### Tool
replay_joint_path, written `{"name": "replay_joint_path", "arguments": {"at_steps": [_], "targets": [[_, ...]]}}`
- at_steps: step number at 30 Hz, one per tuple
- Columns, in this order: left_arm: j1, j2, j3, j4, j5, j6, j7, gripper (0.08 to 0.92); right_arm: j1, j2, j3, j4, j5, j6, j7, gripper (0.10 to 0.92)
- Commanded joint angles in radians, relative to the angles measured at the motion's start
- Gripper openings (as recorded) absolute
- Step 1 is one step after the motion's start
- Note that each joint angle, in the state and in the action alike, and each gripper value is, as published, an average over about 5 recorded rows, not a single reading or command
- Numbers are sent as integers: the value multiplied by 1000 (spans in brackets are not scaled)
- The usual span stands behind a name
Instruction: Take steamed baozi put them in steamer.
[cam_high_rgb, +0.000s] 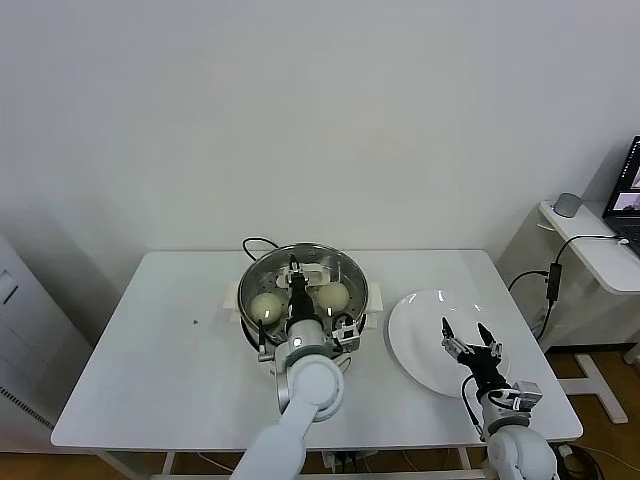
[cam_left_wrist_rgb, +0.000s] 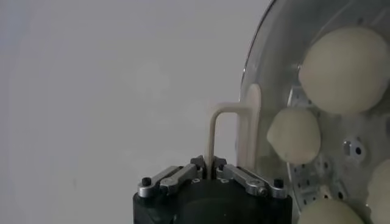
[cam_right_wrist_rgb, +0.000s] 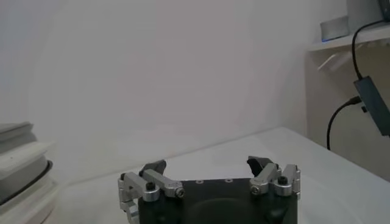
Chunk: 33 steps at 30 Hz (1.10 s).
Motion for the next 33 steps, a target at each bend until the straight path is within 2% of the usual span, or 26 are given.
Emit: {"name": "replay_joint_path", "arguments": {"at_steps": [1,12,15,33], "targets": [[0,-49,-2,4,-7,49,-1,131,0,0,-1,-2,-1,2,1,823],[18,-49,13,-31,-18,49,-4,147,0,-1,-3,-1,-1,3,1,823],[31,-49,16,-49,-22,49,-4,209,0,0,-4,-1,-1,4,1,823],[179,-47,35,-260,1,49,-2,727,2,1,-11,1,-3,3,3,823]]}}
